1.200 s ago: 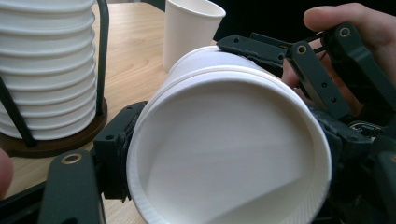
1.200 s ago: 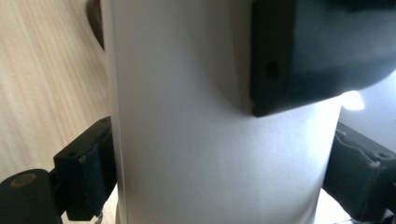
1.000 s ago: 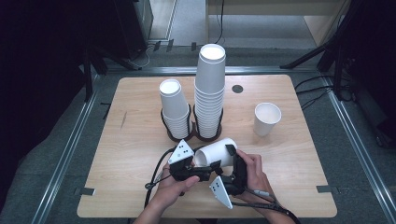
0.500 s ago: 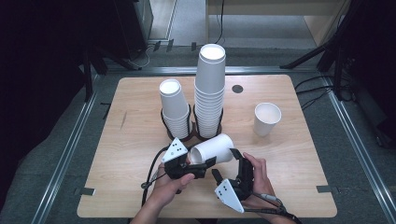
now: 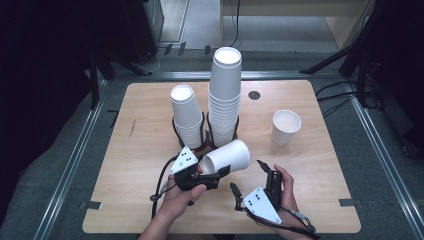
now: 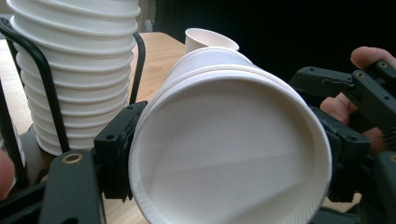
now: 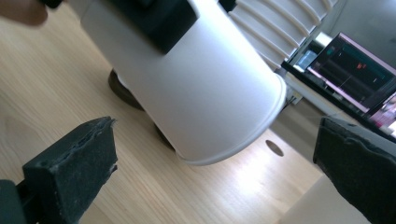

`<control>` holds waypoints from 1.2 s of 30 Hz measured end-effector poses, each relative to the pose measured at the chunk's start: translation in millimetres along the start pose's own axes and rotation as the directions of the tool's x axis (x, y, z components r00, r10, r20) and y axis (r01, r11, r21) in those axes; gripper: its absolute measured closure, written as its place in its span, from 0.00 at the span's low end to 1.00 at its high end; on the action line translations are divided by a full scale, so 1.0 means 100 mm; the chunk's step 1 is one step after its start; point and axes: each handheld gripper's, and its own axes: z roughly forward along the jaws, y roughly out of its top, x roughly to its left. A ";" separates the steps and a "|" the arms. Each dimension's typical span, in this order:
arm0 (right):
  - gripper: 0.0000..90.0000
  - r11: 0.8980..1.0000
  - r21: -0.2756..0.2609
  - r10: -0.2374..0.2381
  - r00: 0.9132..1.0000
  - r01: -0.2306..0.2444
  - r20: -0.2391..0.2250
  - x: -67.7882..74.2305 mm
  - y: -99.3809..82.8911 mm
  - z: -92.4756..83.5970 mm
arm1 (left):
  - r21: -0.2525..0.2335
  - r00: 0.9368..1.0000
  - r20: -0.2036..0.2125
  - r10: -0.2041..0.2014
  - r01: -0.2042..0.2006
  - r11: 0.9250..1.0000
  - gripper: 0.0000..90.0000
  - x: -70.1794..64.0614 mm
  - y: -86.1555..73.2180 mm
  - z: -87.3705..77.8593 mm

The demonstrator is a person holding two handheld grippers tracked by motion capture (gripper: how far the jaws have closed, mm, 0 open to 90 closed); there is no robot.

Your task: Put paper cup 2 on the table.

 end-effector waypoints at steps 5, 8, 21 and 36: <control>0.04 0.989 0.004 0.145 0.989 -0.145 0.007 -0.11 -0.01 -0.06 | -0.009 1.000 -0.005 0.008 -0.008 1.000 0.26 0.01 -0.02 0.01; 0.04 0.980 0.010 0.199 0.980 -0.199 0.009 -0.16 -0.04 -0.08 | -0.014 1.000 -0.010 0.014 -0.014 1.000 0.26 0.00 -0.03 0.02; 0.04 0.887 0.037 0.460 0.888 -0.460 -0.008 -0.22 -0.01 -0.15 | -0.043 1.000 -0.024 0.012 -0.013 0.999 0.26 -0.01 -0.04 0.03; 0.05 0.653 0.092 0.752 0.658 -0.752 0.042 -0.36 0.02 -0.09 | -0.089 0.999 -0.028 0.022 -0.025 0.996 0.26 -0.04 -0.07 0.06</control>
